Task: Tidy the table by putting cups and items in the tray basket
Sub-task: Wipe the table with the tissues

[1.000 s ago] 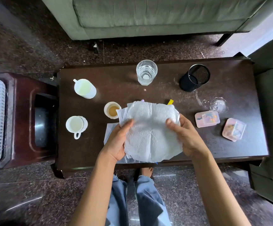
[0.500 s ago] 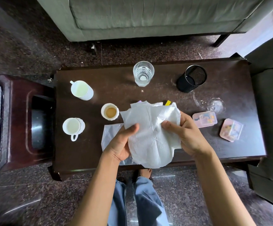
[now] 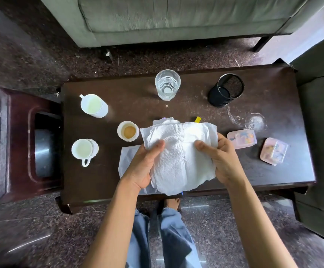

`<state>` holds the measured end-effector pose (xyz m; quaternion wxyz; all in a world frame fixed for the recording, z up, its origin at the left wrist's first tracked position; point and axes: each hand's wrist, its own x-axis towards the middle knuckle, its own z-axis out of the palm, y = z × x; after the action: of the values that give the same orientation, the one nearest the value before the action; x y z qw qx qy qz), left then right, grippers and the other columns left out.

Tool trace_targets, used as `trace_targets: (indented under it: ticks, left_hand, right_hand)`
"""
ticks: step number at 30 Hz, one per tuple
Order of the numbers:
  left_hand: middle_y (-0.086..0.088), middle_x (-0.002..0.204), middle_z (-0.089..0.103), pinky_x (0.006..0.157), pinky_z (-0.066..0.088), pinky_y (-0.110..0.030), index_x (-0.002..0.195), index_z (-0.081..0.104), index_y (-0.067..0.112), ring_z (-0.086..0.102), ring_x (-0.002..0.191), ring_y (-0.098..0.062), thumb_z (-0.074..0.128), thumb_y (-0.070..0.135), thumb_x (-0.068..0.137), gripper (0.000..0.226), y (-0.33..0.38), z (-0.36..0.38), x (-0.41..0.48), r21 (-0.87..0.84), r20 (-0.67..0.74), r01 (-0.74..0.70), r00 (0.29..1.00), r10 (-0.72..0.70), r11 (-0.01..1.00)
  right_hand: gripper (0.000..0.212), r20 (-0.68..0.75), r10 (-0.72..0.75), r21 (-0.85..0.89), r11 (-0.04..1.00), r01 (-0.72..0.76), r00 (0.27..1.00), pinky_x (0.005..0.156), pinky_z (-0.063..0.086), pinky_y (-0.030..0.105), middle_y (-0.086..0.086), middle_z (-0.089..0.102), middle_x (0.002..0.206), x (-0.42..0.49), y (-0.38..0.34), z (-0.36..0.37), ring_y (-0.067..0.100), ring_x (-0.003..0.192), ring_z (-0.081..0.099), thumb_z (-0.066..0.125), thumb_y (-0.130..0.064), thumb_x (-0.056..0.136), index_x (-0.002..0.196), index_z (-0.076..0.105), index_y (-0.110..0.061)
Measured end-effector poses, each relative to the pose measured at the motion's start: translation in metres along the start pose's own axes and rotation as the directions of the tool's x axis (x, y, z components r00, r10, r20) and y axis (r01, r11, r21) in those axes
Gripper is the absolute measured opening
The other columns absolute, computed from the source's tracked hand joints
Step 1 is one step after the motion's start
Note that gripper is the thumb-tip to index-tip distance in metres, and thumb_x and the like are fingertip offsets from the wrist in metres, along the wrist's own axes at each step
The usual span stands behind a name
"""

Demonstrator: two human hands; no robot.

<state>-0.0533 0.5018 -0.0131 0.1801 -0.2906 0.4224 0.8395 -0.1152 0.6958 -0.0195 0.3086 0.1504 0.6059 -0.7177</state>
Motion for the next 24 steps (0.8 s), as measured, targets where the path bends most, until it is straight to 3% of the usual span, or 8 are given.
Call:
trace_targets:
  ticks: [6,9,12,14,16,18,21,24]
  left_hand:
    - [-0.003,0.11,0.07,0.086,0.054,-0.041,0.112,0.065,0.028,0.065,0.109,-0.024,0.065,0.037,0.08,0.033,0.001,-0.001,0.001,0.012,-0.055,0.033,0.998,-0.032,0.999]
    - [-0.001,0.107,0.07,0.083,0.055,-0.039,0.117,0.06,0.025,0.066,0.104,-0.021,0.057,0.032,0.088,0.029,0.002,-0.001,0.002,0.01,-0.036,0.019,0.999,-0.019,1.0]
    - [0.002,0.1,0.073,0.077,0.057,-0.034,0.113,0.061,0.024,0.069,0.097,-0.017,0.058,0.029,0.087,0.027,0.01,0.001,0.002,0.05,-0.008,0.025,1.0,-0.025,0.998]
    - [-0.004,0.104,0.073,0.08,0.058,-0.036,0.114,0.063,0.018,0.069,0.099,-0.022,0.064,0.026,0.086,0.029,0.019,0.001,0.003,0.101,0.022,0.032,0.999,-0.034,0.994]
    - [-0.006,0.104,0.074,0.08,0.058,-0.034,0.112,0.064,0.013,0.07,0.098,-0.023,0.064,0.025,0.084,0.03,0.033,0.004,0.003,0.186,0.077,0.042,0.995,-0.057,0.982]
    - [-0.003,0.096,0.075,0.078,0.059,-0.032,0.102,0.069,0.015,0.071,0.09,-0.019,0.061,0.024,0.082,0.023,0.049,0.008,0.005,0.269,0.152,0.051,0.984,-0.095,0.962]
    - [-0.003,0.097,0.074,0.084,0.057,-0.036,0.092,0.075,0.022,0.07,0.093,-0.02,0.065,0.023,0.082,0.014,0.076,0.014,0.009,0.376,0.248,0.01,0.962,-0.111,0.927]
    - [-0.004,0.099,0.074,0.085,0.057,-0.036,0.094,0.074,0.022,0.069,0.096,-0.021,0.06,0.021,0.086,0.017,0.097,0.018,0.015,0.417,0.276,-0.028,0.956,-0.097,0.908]
  right_hand:
    - [0.028,-0.011,0.04,0.089,0.995,-0.039,0.999,0.077,0.057,0.04,0.013,0.072,0.097,0.006,-0.001,-0.008,0.026,0.085,0.067,0.071,-0.006,0.078,0.105,0.066,-0.005]
    - [0.019,-0.208,0.03,-0.026,0.999,-0.036,0.978,0.073,0.053,0.037,0.005,0.072,0.085,0.012,0.006,-0.013,0.017,0.076,0.066,0.075,-0.007,0.079,0.095,0.066,-0.011]
    - [0.035,-0.339,-0.34,-0.397,0.897,0.194,0.877,0.094,0.048,0.034,0.001,0.065,0.111,0.004,-0.007,-0.009,0.008,0.101,0.06,0.076,-0.018,0.081,0.113,0.061,-0.015]
    - [0.064,-0.012,-0.533,-0.524,0.724,0.449,0.846,0.111,0.035,0.03,-0.004,0.051,0.135,-0.004,-0.036,0.003,0.007,0.129,0.045,0.079,-0.021,0.077,0.133,0.048,-0.015]
    - [0.101,0.379,-0.441,-0.576,0.576,0.58,0.814,0.118,0.022,0.043,-0.006,0.036,0.148,0.0,-0.063,0.015,0.008,0.141,0.029,0.086,-0.032,0.066,0.147,0.028,-0.016]
    - [0.119,0.556,-0.224,-0.607,0.548,0.575,0.8,0.117,0.012,0.058,-0.006,0.036,0.149,0.015,-0.079,0.026,0.003,0.142,0.027,0.089,-0.04,0.057,0.15,0.017,-0.023]
    - [0.086,0.583,0.073,-0.68,0.59,0.436,0.809,0.113,0.031,0.051,-0.012,0.062,0.125,0.034,-0.1,0.028,0.003,0.119,0.056,0.092,-0.025,0.057,0.131,0.048,-0.03]
    - [0.039,0.576,0.251,-0.731,0.584,0.353,0.778,0.088,0.055,0.044,0.001,0.075,0.096,0.044,-0.112,0.015,0.017,0.092,0.071,0.089,-0.013,0.065,0.097,0.07,-0.02]
